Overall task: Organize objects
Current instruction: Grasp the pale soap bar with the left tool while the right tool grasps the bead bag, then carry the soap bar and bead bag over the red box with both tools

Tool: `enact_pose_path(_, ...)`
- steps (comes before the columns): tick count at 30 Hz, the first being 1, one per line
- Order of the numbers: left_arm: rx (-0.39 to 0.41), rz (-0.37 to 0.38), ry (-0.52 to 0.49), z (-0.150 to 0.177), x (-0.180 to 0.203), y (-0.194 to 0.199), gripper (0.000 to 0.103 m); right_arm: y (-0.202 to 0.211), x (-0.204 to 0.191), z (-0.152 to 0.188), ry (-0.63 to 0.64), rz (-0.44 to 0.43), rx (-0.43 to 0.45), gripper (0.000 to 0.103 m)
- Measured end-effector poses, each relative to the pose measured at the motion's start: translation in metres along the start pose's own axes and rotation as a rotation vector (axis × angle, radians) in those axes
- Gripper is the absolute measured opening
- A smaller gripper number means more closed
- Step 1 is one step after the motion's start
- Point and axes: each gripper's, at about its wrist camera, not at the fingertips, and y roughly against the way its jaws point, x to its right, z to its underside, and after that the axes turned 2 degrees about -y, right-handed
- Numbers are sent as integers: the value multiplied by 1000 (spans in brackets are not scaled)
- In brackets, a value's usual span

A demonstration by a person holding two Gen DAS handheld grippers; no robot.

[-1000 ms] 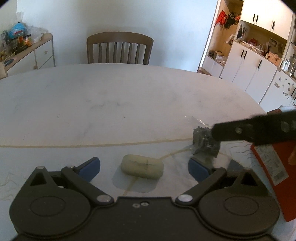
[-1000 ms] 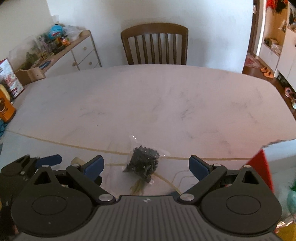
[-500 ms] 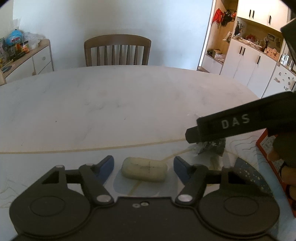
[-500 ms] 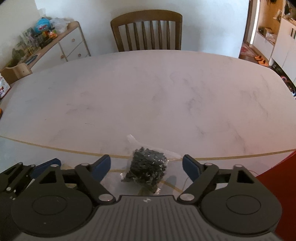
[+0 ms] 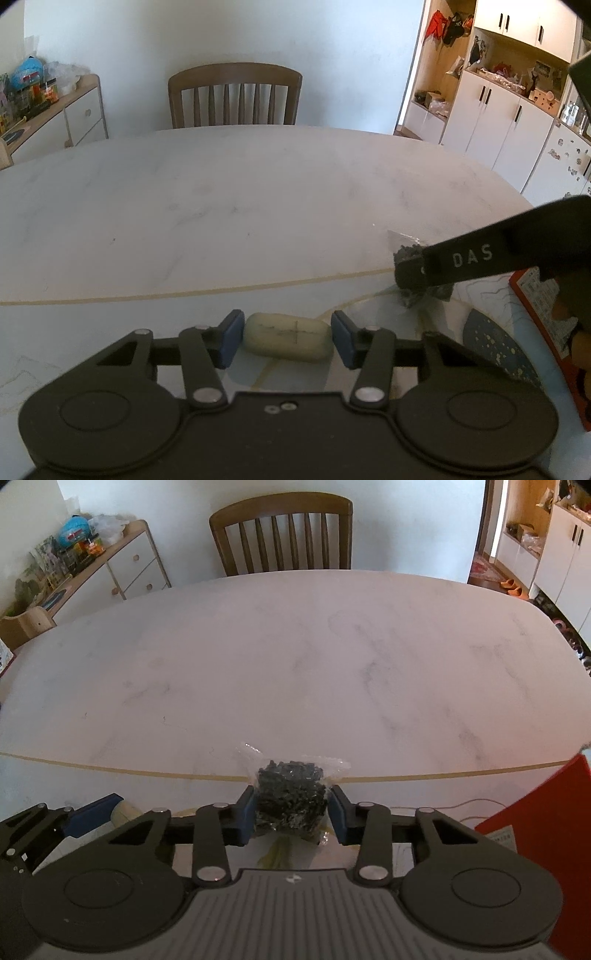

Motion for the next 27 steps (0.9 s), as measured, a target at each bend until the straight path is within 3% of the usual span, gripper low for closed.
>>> enact_pose_path(12, -15, 66, 42, -17, 8, 32, 50, 45, 9, 10, -38, -50, 31, 36)
enact_pose_path(27, 35, 124, 38, -35, 42, 105, 50, 151, 35, 31, -105, -118, 125, 36)
